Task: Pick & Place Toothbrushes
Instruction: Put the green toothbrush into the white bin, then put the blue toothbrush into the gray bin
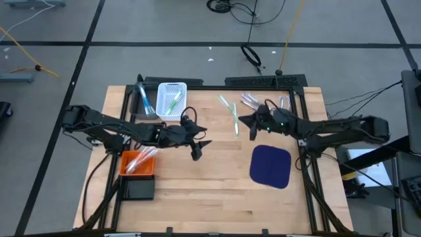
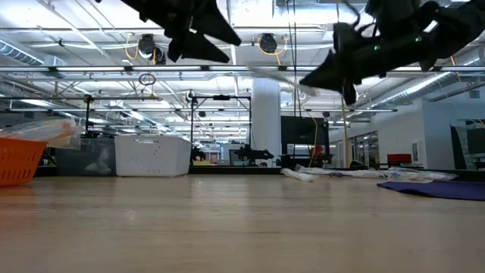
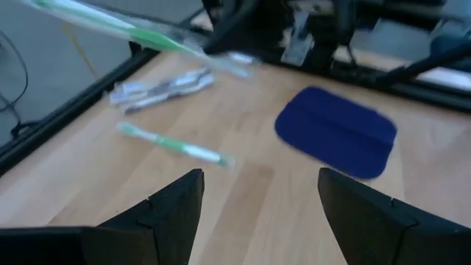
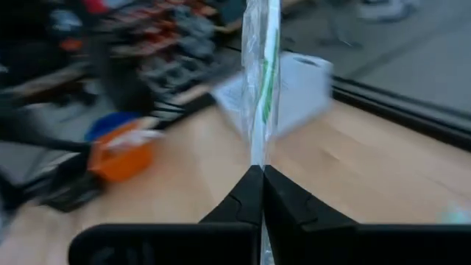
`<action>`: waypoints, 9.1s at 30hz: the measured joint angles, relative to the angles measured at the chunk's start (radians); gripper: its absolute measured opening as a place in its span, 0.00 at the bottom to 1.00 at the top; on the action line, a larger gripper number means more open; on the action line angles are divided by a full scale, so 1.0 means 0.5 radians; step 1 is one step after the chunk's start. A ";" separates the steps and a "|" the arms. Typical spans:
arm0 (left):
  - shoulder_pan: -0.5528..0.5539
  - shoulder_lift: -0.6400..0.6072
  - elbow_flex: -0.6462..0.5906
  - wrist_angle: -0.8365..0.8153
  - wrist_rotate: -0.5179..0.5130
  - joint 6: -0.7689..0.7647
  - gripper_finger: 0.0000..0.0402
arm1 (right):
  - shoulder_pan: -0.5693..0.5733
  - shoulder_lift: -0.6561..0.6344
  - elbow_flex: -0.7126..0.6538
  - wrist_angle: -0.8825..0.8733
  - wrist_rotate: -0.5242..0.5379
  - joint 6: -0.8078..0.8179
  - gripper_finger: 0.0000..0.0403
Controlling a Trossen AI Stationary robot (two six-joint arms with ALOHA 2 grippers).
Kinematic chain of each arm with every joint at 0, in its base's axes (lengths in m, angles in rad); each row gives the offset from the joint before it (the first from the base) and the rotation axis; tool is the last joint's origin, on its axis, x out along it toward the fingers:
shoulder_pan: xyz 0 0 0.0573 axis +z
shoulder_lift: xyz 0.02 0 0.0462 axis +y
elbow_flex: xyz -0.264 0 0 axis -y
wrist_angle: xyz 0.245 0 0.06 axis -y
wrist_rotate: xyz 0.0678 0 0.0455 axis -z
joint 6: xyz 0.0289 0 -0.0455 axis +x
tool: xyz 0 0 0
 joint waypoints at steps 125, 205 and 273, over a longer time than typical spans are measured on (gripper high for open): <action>1.619 -0.192 0.003 -1.180 0.147 -0.296 0.02 | 0.827 0.082 0.000 0.354 0.687 -0.470 0.37; 0.317 -0.029 0.101 -0.802 0.159 -0.246 0.45 | -0.651 -0.020 0.001 -1.923 0.747 0.587 0.36; 0.195 -0.029 0.101 -0.488 0.124 -0.236 0.45 | 0.283 -0.503 -0.022 -0.899 0.522 0.166 0.02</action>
